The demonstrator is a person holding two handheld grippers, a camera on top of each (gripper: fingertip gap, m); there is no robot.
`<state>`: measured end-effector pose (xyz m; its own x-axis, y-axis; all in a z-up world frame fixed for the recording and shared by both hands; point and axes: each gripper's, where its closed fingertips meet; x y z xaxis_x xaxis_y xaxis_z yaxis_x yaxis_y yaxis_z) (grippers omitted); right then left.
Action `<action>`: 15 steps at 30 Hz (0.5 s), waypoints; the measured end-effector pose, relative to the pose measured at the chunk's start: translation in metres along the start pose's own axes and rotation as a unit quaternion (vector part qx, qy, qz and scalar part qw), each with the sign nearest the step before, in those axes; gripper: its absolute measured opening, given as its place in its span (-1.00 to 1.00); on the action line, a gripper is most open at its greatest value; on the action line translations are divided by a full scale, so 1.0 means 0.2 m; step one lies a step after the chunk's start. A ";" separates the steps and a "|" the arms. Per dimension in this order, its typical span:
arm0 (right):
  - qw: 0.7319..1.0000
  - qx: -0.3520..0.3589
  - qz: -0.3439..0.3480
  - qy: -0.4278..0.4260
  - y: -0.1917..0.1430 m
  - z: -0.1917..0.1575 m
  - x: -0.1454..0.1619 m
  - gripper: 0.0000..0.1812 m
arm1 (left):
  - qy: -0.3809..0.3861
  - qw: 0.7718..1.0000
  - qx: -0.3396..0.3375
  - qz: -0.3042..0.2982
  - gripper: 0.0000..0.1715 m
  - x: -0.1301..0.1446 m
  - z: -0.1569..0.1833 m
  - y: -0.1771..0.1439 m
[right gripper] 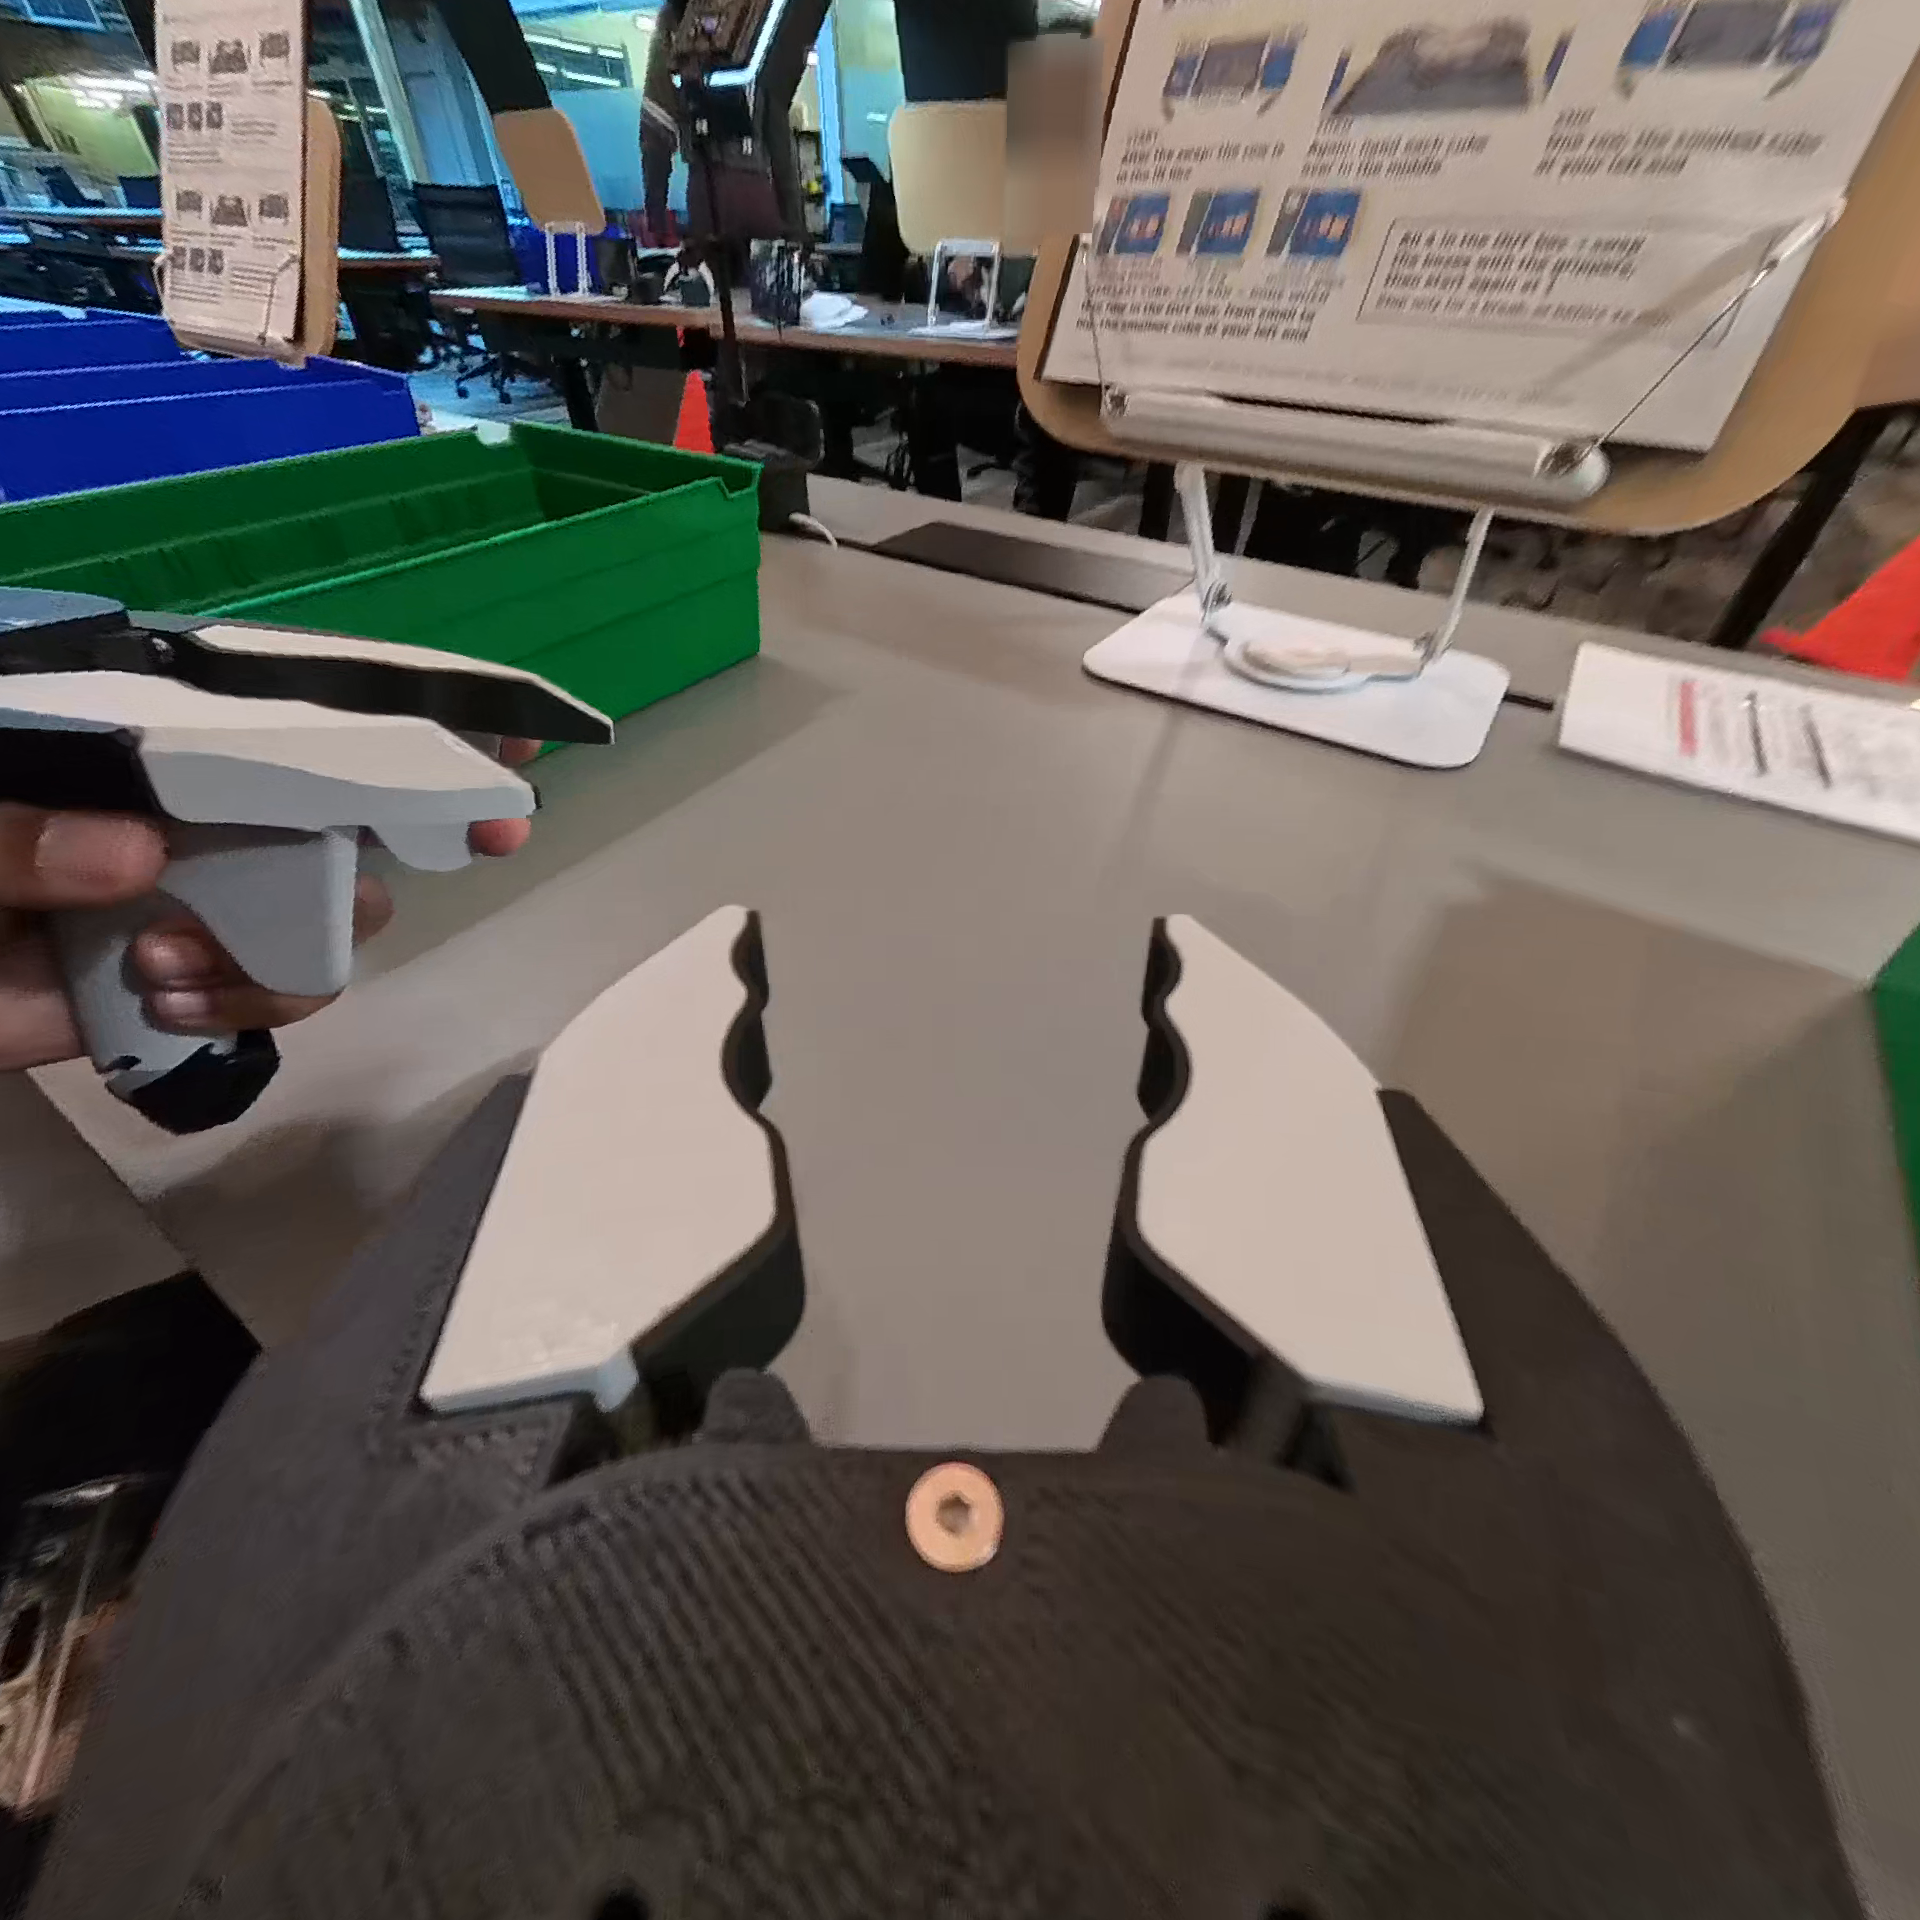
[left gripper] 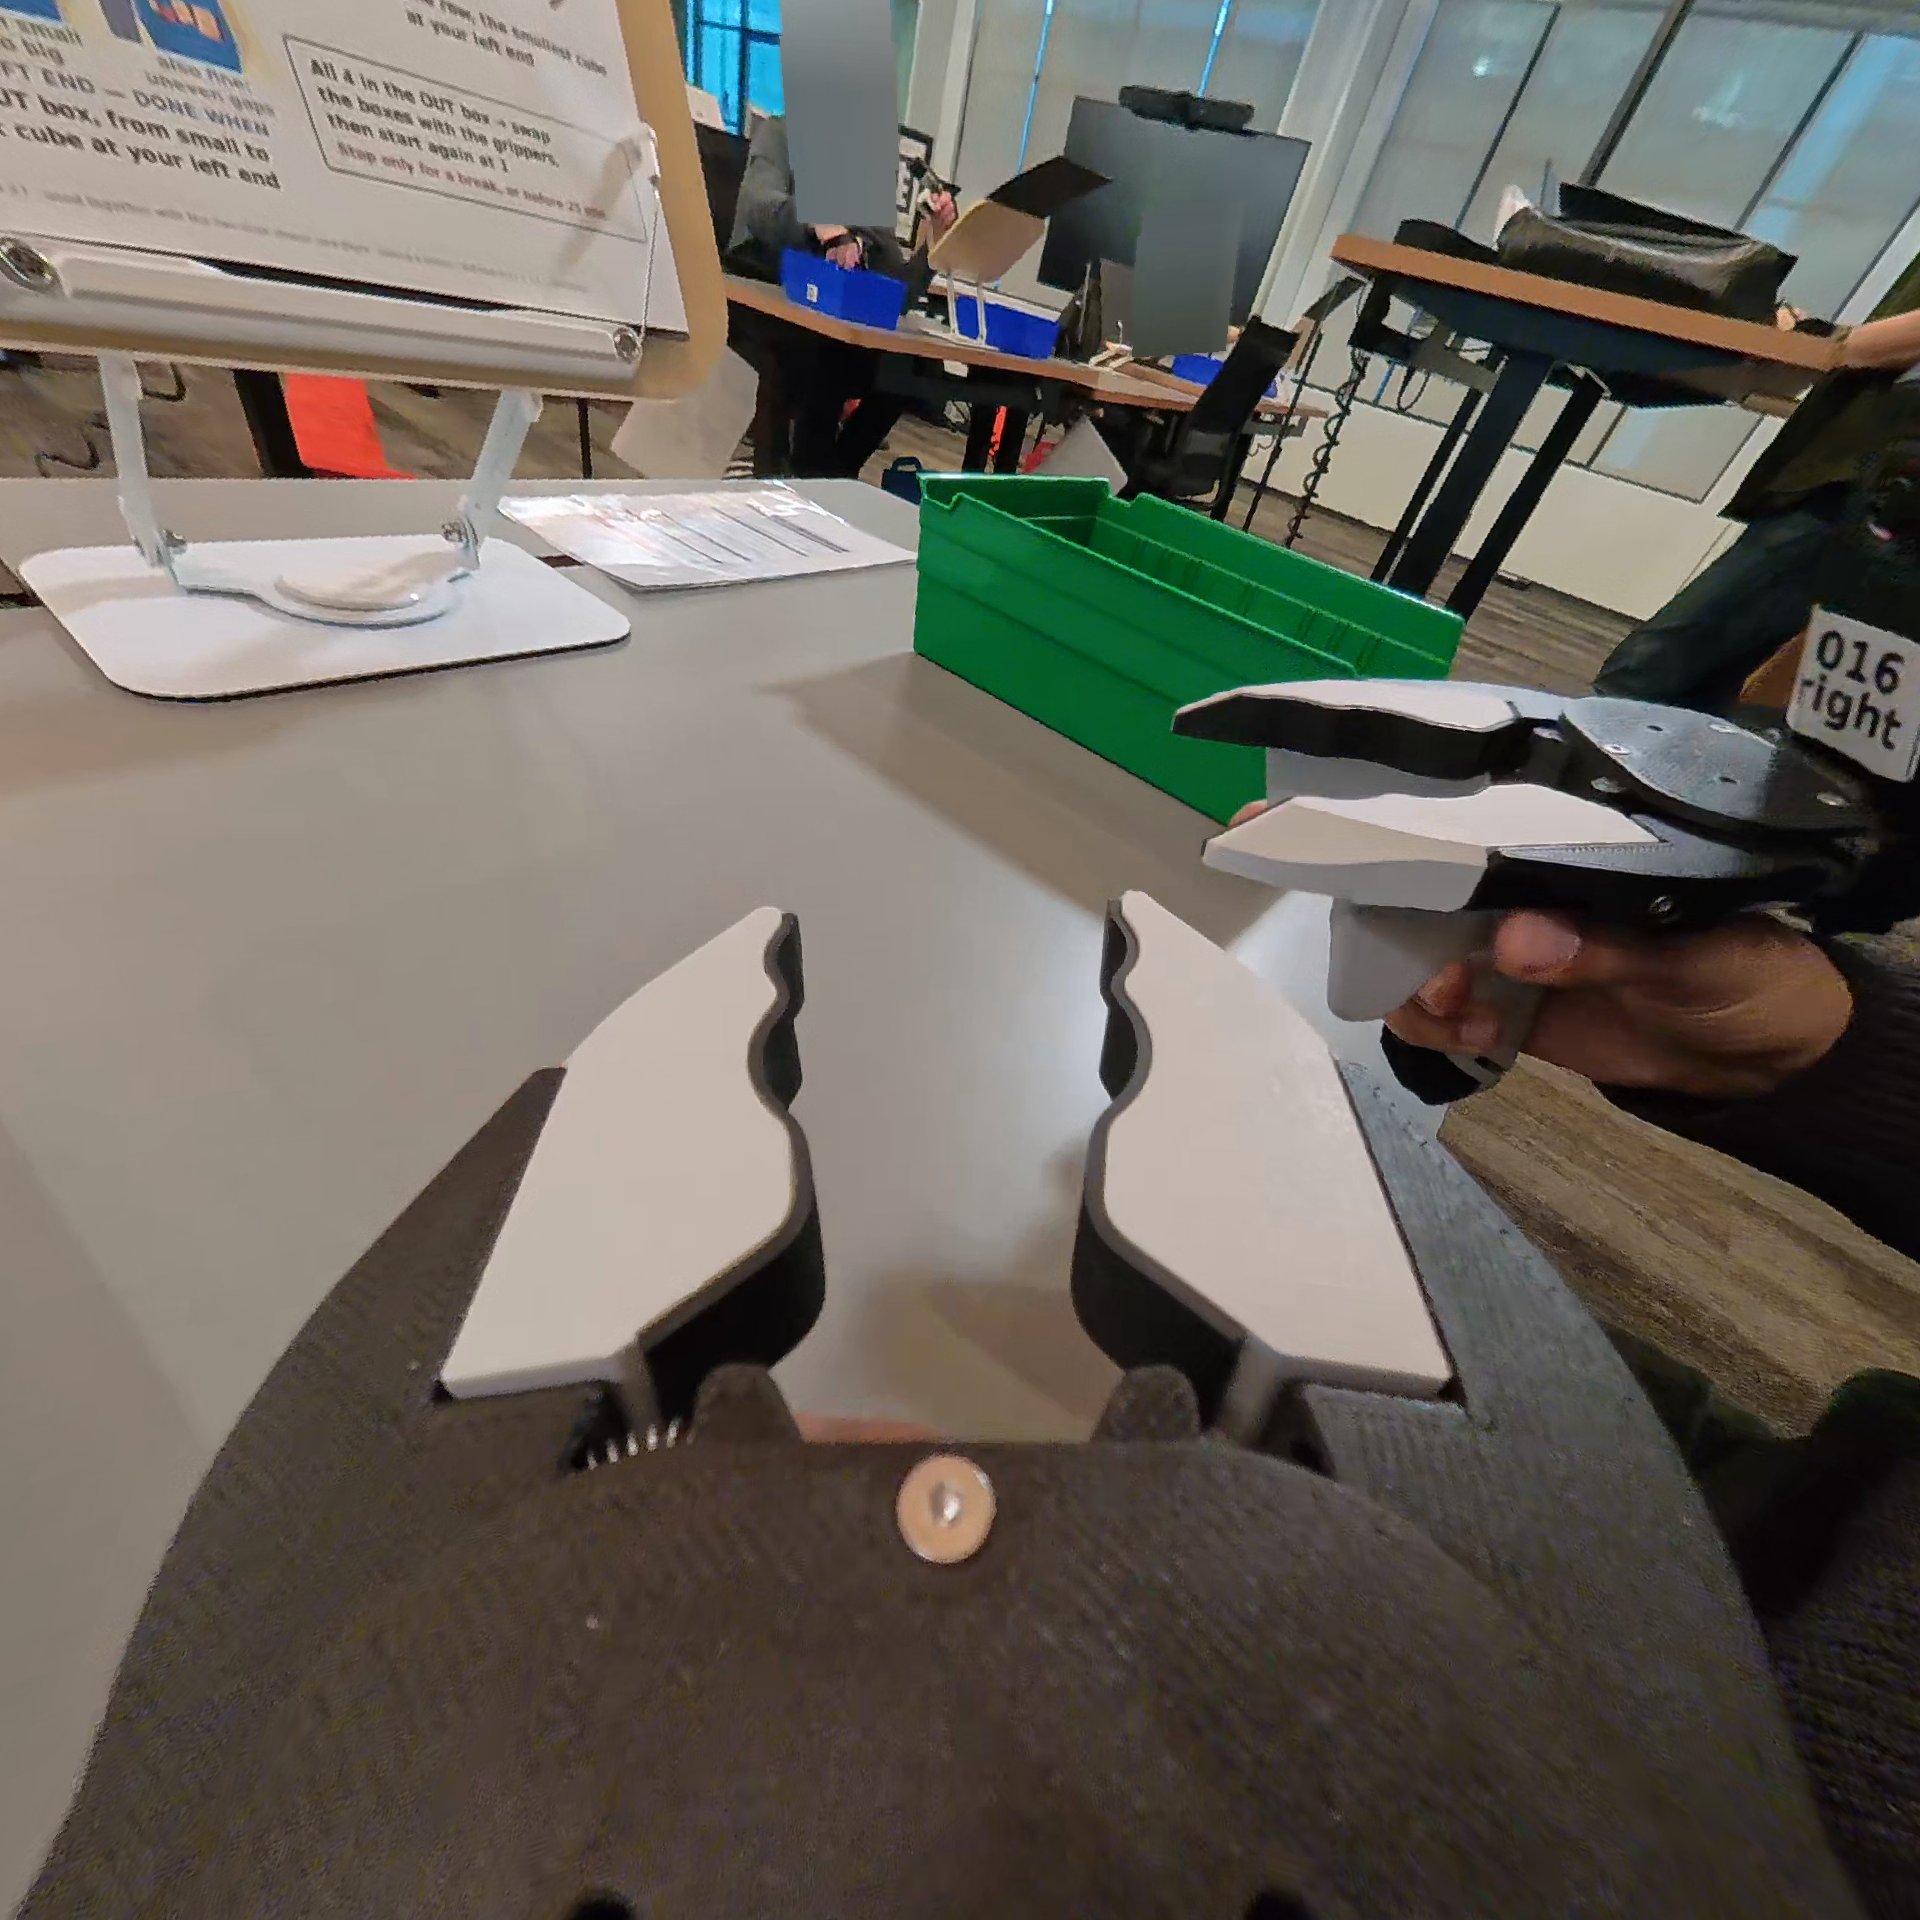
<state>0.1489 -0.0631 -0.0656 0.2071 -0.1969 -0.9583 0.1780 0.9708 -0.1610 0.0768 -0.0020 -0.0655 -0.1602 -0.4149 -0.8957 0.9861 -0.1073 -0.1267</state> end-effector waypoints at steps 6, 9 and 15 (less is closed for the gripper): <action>0.998 -0.025 -0.014 0.057 0.01 -0.01 0.04 -0.16 | -0.002 1.000 0.006 -0.017 -0.32 0.04 0.00 0.02; 0.996 -0.040 -0.025 0.070 0.02 -0.03 0.06 -0.19 | -0.004 1.000 0.010 -0.028 -0.30 0.06 0.00 0.03; 0.994 -0.072 -0.029 0.071 0.02 -0.09 0.06 -0.20 | -0.015 0.998 0.026 -0.062 -0.26 0.11 0.02 0.04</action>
<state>0.1339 -0.0585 -0.0818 0.0613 -0.2427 -0.9682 0.0441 0.9697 -0.2403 0.0810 -0.0155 -0.0853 -0.2824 -0.4227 -0.8611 0.9553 -0.2056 -0.2123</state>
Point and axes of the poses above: each gripper's, where its closed fingertips meet, y out along the fingers, x out of its underside, z = x × y across the jaws, and after that the axes turned 13 degrees about -y, right-handed
